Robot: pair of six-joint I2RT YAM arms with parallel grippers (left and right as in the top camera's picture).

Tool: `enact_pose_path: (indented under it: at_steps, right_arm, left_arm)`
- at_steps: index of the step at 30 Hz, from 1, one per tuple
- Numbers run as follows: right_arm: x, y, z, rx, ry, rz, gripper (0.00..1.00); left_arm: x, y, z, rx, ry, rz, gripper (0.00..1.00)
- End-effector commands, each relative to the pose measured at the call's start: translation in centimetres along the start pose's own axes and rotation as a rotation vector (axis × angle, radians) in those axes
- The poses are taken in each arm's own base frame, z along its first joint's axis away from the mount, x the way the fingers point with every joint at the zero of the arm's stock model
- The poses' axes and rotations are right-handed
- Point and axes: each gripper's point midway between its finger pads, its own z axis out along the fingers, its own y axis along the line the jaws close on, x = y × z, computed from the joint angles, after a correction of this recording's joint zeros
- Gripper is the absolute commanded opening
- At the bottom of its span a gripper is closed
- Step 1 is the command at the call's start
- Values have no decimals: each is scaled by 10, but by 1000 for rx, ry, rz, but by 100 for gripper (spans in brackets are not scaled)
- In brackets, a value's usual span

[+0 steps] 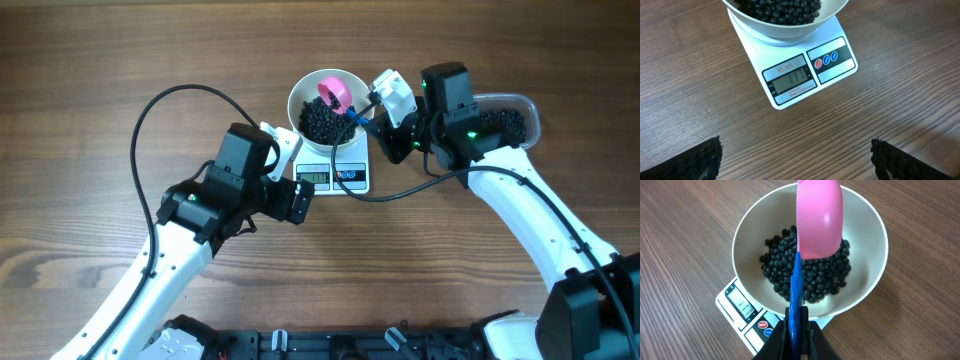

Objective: Scoop item into bowl and weigh 150g on scale

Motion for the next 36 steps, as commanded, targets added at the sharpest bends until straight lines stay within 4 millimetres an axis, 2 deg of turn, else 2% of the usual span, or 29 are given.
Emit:
enact_pose_path:
  at_steps: [1,3,6,10,14,20,23,28,36]
  right_arm:
    - [-20,0,-11,18,-52,7,4]
    - [-22,7,-12,-26,-63,122,4]
    - [-27,16,-13,-83,-79,185,4]
    - [-38,12,-26,-74,-125,252,4]
    - [-48,-6,-56,-18,-195,260,4]
    - [-53,-49,-111,88,-310,361,4]
    - [-54,-51,-125,27,-347,374,4]
    - [-56,-43,-129,-50,-365,367,4]
    - [-61,-23,-119,-73,-350,219,4]
  left_arm:
    - [-7,-1,-3,-5,-17,3,100]
    - [-7,-1,-3,-5,-17,3,100]
    - [-7,-1,-3,-5,-17,3,100]
    - [-7,-1,-3,-5,-17,3,100]
    - [-7,-1,-3,-5,-17,3,100]
    - [-7,-1,-3,-5,-17,3,100]
    - [-7,-1,-3,-5,-17,3,100]
    - [-7,-1,-3,-5,-17,3,100]
    - [-7,-1,-3,-5,-17,3,100]
